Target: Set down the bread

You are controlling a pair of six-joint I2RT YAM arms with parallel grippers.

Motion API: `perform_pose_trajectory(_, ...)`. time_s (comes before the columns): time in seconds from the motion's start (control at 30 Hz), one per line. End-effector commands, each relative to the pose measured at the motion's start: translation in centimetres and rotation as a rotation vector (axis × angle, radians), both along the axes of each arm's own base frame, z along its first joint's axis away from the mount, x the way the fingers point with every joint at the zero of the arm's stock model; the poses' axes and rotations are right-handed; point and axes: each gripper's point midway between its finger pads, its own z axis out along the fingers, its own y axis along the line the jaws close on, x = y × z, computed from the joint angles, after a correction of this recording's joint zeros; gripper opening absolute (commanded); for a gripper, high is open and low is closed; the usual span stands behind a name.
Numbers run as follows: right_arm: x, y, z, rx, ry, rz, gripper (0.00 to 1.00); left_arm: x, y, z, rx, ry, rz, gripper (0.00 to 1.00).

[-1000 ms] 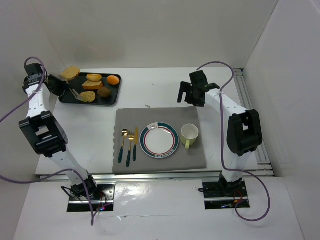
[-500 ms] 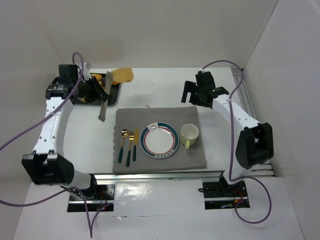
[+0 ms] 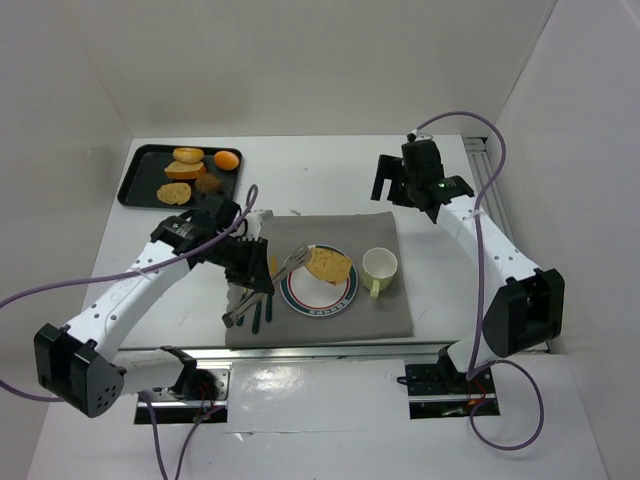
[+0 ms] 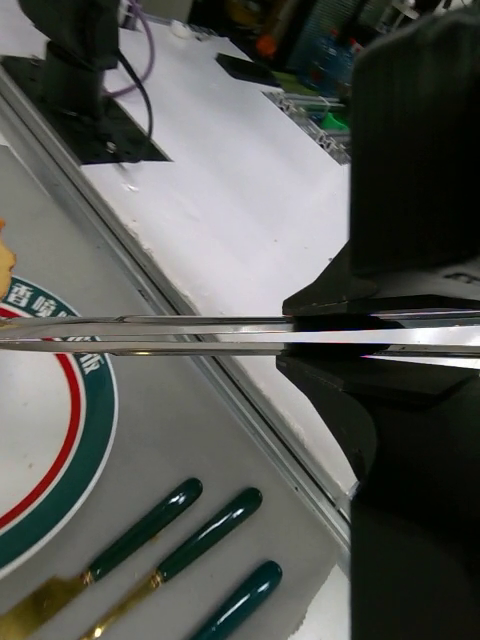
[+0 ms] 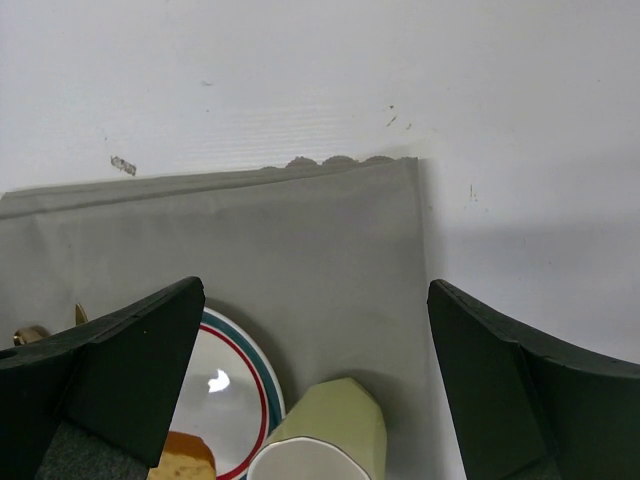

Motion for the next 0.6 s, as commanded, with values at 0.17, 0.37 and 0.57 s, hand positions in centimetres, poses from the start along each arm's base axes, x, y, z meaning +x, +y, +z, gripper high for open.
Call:
perform_pose_trajectory(0.17,-1.0,-0.1,1.7,0.008,-0.037,0.009,1.00,0.9,-2.3,-2.7,0.029,0.020,-0.056,0.00)
perform_pose_trajectory(0.37,-1.2,-0.1,1.3,0.005,-0.027,0.009,1.00,1.9,-2.6,-4.1,0.103,0.063,-0.043,0.51)
perform_pose_trajectory(0.57,-1.1,-0.1,1.1,0.005,-0.027,0.009,1.00,2.7,-2.3,-1.2,0.139,0.004,-0.024,0.61)
